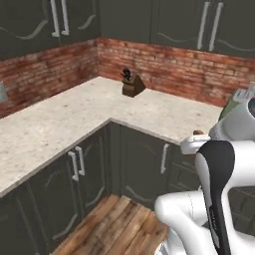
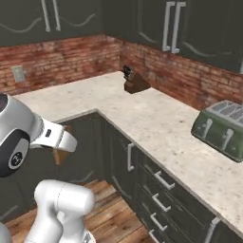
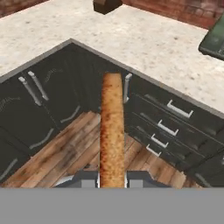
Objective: Start the toaster. Once the lever pops up, take the bread to the plate on the dining counter.
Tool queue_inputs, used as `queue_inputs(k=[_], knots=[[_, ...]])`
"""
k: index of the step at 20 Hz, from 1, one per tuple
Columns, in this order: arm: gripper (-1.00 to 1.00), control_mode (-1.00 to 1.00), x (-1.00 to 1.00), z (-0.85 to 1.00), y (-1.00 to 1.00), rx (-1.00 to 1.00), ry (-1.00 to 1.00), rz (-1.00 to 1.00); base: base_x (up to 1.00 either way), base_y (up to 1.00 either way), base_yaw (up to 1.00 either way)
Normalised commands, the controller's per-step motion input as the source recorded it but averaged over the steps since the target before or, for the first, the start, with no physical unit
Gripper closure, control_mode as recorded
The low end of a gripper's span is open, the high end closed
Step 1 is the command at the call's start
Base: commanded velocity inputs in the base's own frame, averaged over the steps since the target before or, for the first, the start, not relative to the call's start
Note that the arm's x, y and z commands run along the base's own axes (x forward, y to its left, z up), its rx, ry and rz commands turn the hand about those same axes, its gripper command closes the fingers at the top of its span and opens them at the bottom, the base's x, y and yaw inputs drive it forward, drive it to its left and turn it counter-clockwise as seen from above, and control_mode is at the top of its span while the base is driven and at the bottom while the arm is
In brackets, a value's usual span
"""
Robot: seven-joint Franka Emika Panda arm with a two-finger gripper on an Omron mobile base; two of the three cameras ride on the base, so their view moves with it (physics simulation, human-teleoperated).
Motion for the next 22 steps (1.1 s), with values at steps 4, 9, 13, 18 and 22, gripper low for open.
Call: queue_inputs(k=[4, 9, 13, 18, 22], knots=[[1.00, 1.00, 0.00, 0.00, 0.00, 0.00, 0.00, 0.00, -0.16, 0.00, 1.00], [1.00, 1.00, 0.00, 0.00, 0.00, 0.00, 0.00, 0.00, -0.11, 0.00, 1.00], [1.00, 1.00, 0.00, 0.00, 0.00, 0.00, 0.00, 0.00, -0.05, 0.03, 1.00], [1.00, 1.00, 0.00, 0.00, 0.00, 0.00, 0.00, 0.00, 0.00, 0.14, 0.95], [1.00, 1.00, 0.00, 0.00, 0.00, 0.00, 0.00, 0.00, 0.00, 0.06, 0.97]])
